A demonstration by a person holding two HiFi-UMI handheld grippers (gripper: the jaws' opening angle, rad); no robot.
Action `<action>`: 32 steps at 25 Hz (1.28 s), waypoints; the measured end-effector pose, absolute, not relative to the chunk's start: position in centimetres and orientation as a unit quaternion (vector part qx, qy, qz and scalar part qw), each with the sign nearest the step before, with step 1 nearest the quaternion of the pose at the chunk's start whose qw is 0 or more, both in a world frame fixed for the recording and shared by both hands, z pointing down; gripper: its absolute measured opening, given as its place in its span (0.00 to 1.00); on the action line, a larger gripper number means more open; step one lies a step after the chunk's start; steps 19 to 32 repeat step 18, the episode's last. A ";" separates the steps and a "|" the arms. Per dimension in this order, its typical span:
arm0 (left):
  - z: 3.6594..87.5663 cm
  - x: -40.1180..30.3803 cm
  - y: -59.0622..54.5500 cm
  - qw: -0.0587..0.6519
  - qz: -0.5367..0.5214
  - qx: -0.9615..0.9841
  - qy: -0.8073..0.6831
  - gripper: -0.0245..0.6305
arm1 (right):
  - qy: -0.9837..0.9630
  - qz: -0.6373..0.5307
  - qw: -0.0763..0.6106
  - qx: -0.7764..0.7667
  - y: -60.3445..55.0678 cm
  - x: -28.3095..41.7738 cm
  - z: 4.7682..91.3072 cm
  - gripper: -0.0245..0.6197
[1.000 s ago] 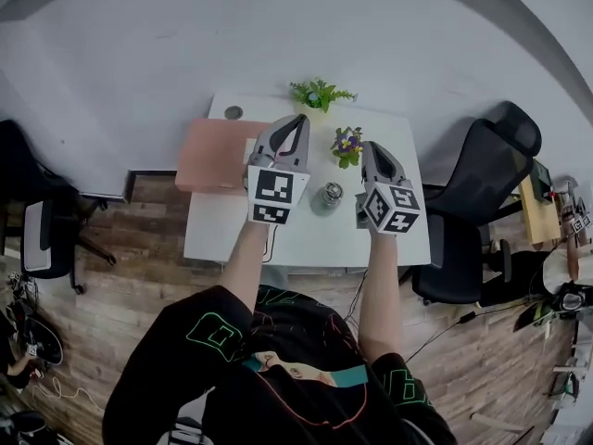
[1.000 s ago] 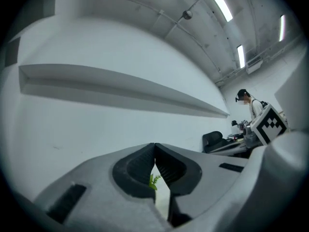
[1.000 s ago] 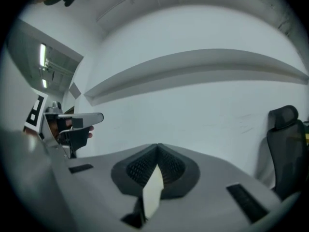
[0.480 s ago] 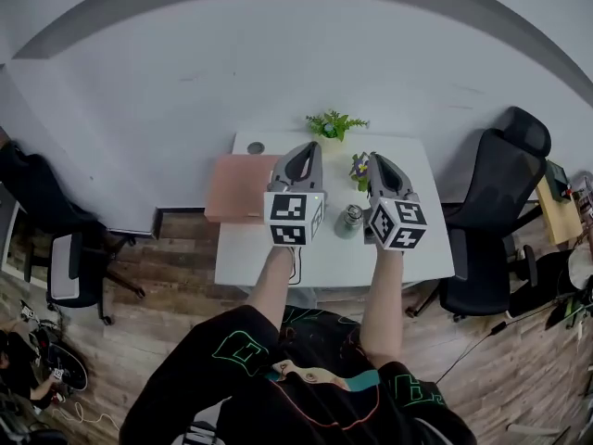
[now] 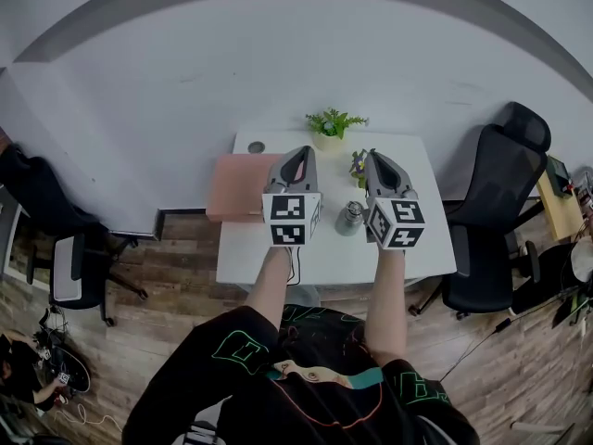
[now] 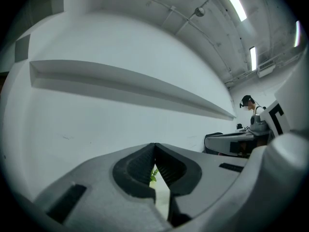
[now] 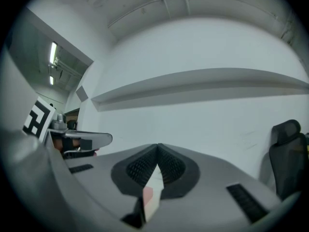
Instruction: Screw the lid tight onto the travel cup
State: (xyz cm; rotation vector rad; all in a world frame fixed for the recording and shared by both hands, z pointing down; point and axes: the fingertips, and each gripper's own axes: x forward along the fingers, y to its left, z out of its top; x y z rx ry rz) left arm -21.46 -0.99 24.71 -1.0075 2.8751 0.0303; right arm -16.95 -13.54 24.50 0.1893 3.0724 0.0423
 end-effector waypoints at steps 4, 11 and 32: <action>25.1 -21.8 -1.0 0.053 -0.027 -0.319 0.946 0.04 | 0.997 0.017 0.032 0.063 -13.5 -17.2 24.4 0.05; 25.6 -22.2 -1.0 0.051 -0.018 -0.318 0.947 0.04 | 0.997 0.023 0.040 0.065 -13.4 -17.7 24.7 0.05; 26.3 -22.8 -1.5 0.046 -0.025 -0.316 0.947 0.04 | 0.997 0.027 0.032 0.064 -13.9 -18.4 25.5 0.05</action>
